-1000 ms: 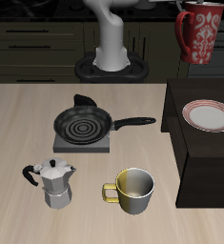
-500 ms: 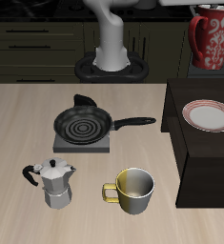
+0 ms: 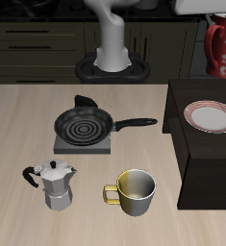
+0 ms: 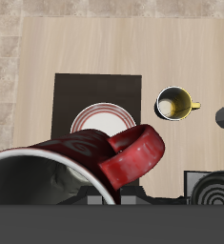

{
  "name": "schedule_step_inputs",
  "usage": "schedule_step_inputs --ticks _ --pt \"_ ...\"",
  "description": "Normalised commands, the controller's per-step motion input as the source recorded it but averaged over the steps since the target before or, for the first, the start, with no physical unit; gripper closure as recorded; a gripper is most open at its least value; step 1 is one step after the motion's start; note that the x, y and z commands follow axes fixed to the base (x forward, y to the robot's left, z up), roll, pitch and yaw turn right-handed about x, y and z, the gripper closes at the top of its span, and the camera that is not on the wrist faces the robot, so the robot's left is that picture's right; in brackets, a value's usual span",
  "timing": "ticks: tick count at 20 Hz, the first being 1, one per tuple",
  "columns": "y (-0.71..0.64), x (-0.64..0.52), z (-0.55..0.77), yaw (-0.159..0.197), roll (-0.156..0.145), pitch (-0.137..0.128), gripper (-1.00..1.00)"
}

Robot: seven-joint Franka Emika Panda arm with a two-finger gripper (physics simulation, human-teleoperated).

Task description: Place the red mug on the plate

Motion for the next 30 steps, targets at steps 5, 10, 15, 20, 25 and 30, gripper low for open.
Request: schedule_step_inputs --ticks 5,10,15,20,25,30 --pt "0.01 0.20 -0.09 0.001 -0.011 0.015 1.00" --pt "0.05 0.17 -0.25 0.016 0.012 0.046 1.00" --pt "-0.10 0.17 -0.31 0.017 -0.008 0.048 1.00" --pt "-0.09 0.09 -0.23 0.042 -0.011 0.034 1.00" --pt "0.00 0.02 -0.29 0.053 0.063 0.091 -1.00" --pt "0.02 -0.09 -0.02 0.005 0.050 -0.007 -1.00"
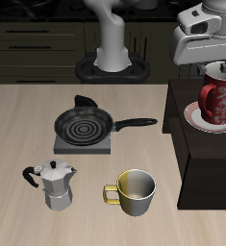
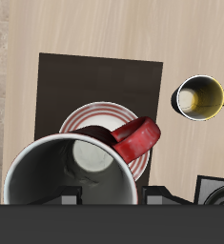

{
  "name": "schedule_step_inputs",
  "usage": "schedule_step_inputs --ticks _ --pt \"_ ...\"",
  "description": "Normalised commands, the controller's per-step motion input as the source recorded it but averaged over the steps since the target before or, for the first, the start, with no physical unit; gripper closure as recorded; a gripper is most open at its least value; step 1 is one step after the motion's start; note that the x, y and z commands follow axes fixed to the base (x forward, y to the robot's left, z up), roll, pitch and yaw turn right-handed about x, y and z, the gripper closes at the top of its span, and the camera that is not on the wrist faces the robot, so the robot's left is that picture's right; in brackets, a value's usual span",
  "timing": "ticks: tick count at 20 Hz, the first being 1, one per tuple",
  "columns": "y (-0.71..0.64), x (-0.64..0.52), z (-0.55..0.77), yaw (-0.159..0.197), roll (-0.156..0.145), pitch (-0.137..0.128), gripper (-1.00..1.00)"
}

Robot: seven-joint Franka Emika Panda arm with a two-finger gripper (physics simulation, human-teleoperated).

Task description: Place the red mug on the plate

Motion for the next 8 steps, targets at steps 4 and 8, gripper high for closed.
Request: schedule_step_inputs --ticks 4,8 --pt "0.03 -0.09 0.03 0.013 0.019 -0.018 -1.00" --pt "0.05 -0.15 0.08 0.007 0.012 -0.012 -1.00"
